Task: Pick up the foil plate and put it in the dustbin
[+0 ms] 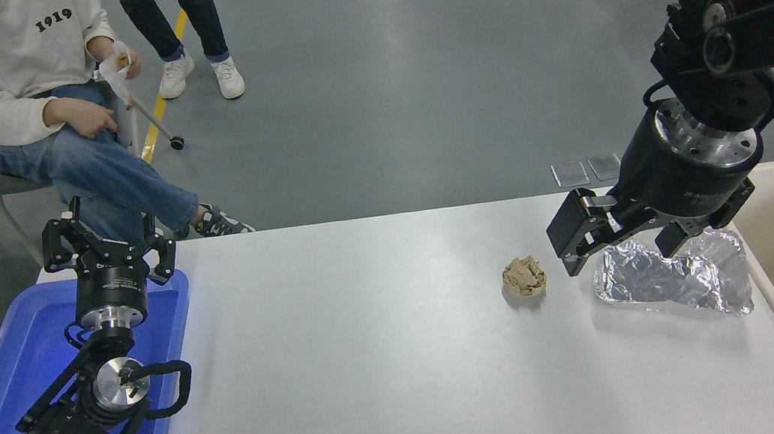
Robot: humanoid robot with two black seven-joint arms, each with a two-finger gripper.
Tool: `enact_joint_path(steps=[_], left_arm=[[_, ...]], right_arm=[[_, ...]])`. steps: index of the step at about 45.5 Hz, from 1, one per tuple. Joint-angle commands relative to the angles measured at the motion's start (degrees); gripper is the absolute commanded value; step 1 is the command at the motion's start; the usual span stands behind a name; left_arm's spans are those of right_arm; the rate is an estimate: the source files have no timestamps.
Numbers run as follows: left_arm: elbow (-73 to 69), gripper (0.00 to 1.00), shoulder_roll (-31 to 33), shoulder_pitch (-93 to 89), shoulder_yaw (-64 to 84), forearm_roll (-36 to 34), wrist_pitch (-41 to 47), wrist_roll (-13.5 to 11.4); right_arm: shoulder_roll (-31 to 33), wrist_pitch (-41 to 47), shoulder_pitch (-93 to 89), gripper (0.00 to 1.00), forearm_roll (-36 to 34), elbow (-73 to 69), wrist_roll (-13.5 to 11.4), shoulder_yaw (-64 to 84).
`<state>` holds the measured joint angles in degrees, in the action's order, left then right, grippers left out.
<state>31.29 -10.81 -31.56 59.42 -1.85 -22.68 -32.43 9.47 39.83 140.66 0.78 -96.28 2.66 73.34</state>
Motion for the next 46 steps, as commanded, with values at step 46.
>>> enact_joint_path(steps=[46], left_arm=[[0.0, 0.99, 0.0, 0.0, 0.0, -0.1, 0.0, -0.1]], right_arm=[[28.3, -7.6, -35.6, 1.00, 31.9, 27.1, 0.1, -6.4]])
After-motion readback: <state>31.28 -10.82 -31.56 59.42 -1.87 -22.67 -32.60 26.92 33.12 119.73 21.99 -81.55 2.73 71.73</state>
